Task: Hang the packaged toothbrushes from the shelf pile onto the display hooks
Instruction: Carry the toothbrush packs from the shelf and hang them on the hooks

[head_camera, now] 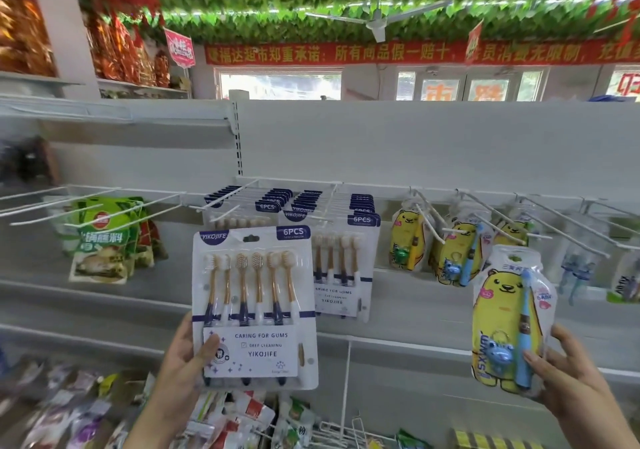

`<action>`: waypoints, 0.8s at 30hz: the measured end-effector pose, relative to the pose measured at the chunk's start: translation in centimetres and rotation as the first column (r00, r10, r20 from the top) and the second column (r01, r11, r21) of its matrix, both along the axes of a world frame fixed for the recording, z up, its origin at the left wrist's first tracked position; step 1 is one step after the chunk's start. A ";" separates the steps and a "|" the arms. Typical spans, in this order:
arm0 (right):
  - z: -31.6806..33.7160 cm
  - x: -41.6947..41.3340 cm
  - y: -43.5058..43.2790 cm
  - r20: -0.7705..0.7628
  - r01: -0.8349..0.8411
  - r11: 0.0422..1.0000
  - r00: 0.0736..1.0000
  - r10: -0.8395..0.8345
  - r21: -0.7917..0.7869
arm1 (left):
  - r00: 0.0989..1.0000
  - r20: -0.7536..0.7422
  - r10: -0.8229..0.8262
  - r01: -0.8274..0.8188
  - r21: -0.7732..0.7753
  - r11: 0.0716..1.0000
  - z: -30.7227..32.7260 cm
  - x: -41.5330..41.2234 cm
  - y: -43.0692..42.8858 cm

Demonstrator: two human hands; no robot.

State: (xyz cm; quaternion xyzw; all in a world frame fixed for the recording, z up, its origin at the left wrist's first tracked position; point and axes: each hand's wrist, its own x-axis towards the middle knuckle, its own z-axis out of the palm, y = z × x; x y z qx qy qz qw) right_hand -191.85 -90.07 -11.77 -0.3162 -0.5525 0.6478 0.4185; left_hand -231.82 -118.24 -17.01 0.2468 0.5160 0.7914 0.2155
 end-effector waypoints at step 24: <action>0.6 -2.8 1.6 0.014 0.172 0.984 0.985 -0.171 -0.055 | 0.982 -0.162 0.094 -0.098 -0.018 0.995 1.9 -9.5 -1.1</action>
